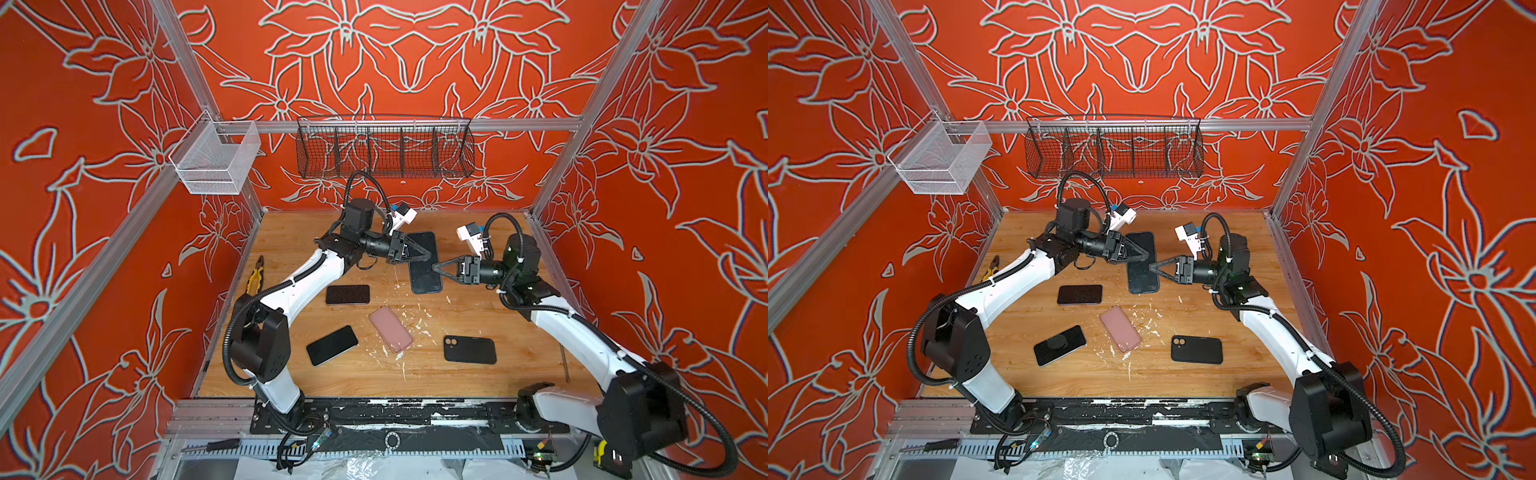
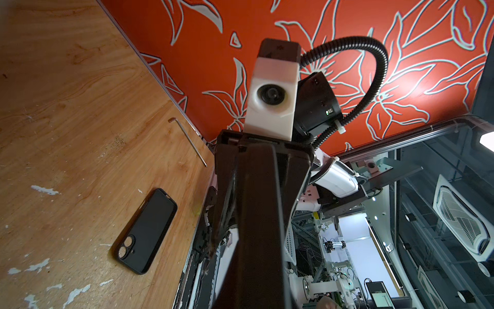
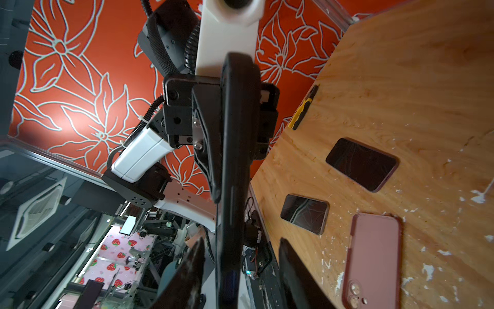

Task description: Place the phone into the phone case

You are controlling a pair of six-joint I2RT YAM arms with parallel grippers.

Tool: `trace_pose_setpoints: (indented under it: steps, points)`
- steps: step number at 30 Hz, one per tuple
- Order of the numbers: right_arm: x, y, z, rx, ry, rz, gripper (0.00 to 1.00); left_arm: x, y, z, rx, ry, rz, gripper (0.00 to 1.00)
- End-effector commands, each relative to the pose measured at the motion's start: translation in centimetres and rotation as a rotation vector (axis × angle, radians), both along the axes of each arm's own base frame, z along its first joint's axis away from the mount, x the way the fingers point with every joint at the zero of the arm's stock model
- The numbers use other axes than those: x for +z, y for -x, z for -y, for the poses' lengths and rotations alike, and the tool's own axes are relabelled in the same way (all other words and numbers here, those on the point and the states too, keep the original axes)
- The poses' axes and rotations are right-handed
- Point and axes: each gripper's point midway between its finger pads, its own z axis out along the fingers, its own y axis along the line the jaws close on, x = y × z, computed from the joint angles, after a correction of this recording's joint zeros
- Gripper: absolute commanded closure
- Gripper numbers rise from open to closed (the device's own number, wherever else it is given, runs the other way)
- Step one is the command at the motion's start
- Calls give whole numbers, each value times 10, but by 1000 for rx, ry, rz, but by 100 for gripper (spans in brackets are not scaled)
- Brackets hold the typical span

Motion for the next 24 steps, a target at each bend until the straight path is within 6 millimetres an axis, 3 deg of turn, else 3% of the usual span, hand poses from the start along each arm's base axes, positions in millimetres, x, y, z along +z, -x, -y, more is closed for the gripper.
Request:
trace_pose_setpoints:
  steps: [1, 8, 10, 11, 13, 16, 24]
  points:
    - [15, 5, -2, 33, -33, 66, 65, 25, 14, -3, -40, 53, 78, 100]
    - [3, 4, -3, 21, -1, 26, 97, 31, 15, -5, -23, 56, 97, 100]
    - [0, 4, -2, 16, 6, 16, 97, 34, 14, -6, -14, 59, 108, 100]
    - [-2, 5, -2, 14, 9, 10, 96, 35, 13, -6, -4, 59, 111, 100]
    - [-4, 7, -1, 12, 15, -1, 74, 39, 10, -8, 11, 65, 123, 100]
    - [-6, 15, 0, 27, 25, -6, 63, 43, 7, -10, 23, 76, 125, 100]
    - [-10, 25, 2, 38, 18, -5, 67, 41, 2, -9, 22, 87, 106, 100]
